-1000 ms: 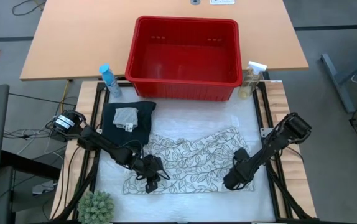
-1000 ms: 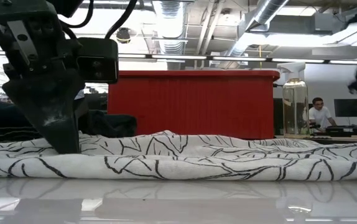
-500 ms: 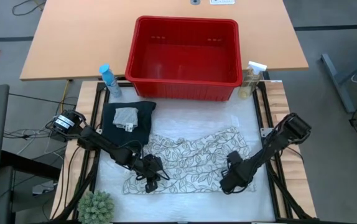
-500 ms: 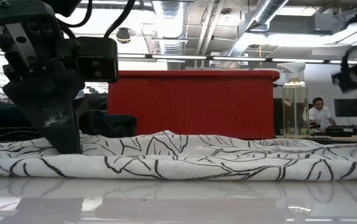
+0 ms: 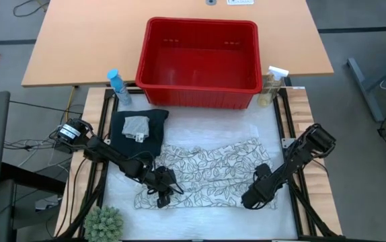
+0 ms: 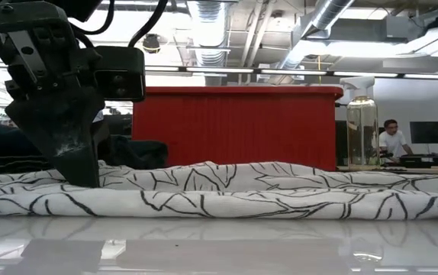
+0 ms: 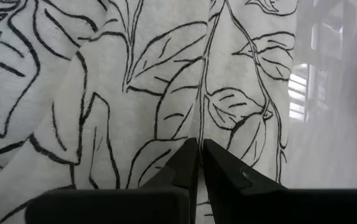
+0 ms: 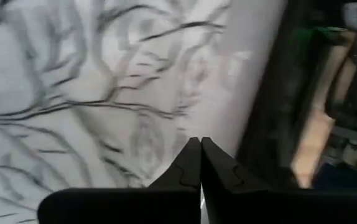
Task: Fold Laundry from Bin
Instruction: Fold the white patterned shirt
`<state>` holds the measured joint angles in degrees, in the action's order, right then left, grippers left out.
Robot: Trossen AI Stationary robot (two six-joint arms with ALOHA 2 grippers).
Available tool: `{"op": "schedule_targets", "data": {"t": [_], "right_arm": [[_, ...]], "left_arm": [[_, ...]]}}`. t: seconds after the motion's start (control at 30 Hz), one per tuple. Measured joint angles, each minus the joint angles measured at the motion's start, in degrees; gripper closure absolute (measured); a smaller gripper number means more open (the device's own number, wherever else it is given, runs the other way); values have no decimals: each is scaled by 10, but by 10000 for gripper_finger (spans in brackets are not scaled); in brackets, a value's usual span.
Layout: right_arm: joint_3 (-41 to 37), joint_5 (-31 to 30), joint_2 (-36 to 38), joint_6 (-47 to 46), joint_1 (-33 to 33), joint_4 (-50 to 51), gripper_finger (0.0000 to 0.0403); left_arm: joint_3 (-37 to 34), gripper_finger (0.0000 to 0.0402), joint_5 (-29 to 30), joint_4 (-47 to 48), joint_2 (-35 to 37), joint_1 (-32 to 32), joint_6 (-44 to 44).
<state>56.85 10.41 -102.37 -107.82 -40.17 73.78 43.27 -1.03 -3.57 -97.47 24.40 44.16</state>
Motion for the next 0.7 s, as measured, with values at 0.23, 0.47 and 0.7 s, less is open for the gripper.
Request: {"op": "schedule_targets", "data": {"t": [0.23,0.47,0.7], "right_arm": [[27,-13,12,-19,-4,83,379],[23,-138,37,14,13,-1,382],[-44,-131,37,52,38,-46,382]], "left_arm": [[0,384,-2,-3,0,0,7],[0,384,0,-5,0,0,10],[0,384,2,-3,0,0,10]]}}
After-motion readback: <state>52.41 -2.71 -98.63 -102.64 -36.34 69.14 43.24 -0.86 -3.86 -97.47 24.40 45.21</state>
